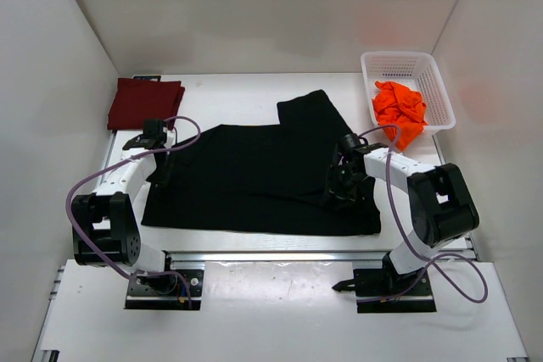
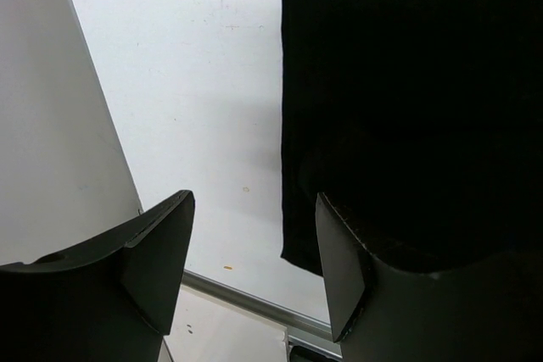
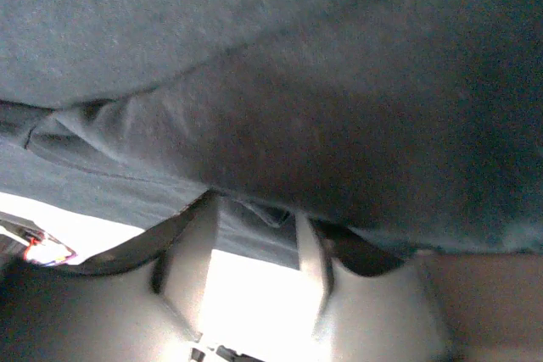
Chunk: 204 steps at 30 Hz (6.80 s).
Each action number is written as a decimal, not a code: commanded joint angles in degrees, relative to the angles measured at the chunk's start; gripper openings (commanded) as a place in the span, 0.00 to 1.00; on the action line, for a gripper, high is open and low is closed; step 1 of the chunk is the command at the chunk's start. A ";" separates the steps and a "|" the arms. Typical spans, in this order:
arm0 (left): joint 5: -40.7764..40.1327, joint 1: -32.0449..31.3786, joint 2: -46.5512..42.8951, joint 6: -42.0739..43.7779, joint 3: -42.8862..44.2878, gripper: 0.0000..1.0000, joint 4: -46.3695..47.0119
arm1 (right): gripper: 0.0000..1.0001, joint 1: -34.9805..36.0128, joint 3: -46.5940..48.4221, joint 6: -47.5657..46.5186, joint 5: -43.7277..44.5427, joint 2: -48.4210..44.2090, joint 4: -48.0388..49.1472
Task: Fold and stack the t-shirts
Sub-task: Fold the flattened tshirt in 1/3 of the way
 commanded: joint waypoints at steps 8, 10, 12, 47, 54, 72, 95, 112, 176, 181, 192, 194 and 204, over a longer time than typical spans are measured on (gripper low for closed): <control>0.68 -0.16 -2.56 -0.88 -1.02 0.70 1.05 | 0.18 -1.27 2.08 0.39 -0.28 1.18 3.96; 1.12 -0.16 -2.65 -1.14 -1.20 0.70 1.04 | 0.10 -1.53 2.34 -0.05 -0.37 0.92 3.44; 1.29 -0.07 -3.09 -1.23 -1.46 0.70 1.22 | 0.08 -1.54 4.97 -1.10 0.42 1.53 1.51; -0.38 -0.16 -4.05 0.26 -3.48 0.70 1.49 | 0.34 -0.48 35.65 -16.84 -9.68 23.77 -4.75; 0.15 -0.33 -3.18 -0.35 -2.61 0.70 1.83 | 0.37 -0.31 36.36 -17.55 -14.08 17.80 0.35; 38.70 -34.07 21.67 -1.57 38.41 0.70 -7.56 | 0.00 -13.67 7.37 -10.43 3.76 -4.08 2.11; 43.48 -44.63 54.48 -11.69 67.53 0.68 -4.67 | 0.00 -15.95 -8.12 -8.49 2.17 -8.93 2.82; 44.44 -44.81 57.29 -12.48 68.23 0.27 -4.67 | 0.00 -17.10 -8.82 -9.64 3.76 -9.28 1.15; 0.15 8.79 6.31 -5.09 1.00 0.84 -6.25 | 0.09 -26.23 -22.79 -1.02 1.40 -20.79 3.16; 0.23 9.16 5.19 -5.19 3.10 0.82 -6.16 | 0.00 -29.74 -20.25 -0.32 3.93 -26.48 -2.61; 15.34 -1.81 -3.18 4.65 4.86 0.48 -2.64 | 0.34 -31.51 -19.89 1.08 1.47 -36.53 -7.29; 20.09 -3.58 -2.04 5.79 4.07 0.51 -3.26 | 0.37 -29.85 -18.49 1.79 2.44 -37.05 -7.29; 18.08 -6.31 7.19 3.16 2.41 0.55 -2.38 | 0.37 -29.83 -20.50 2.32 0.86 -39.78 -6.06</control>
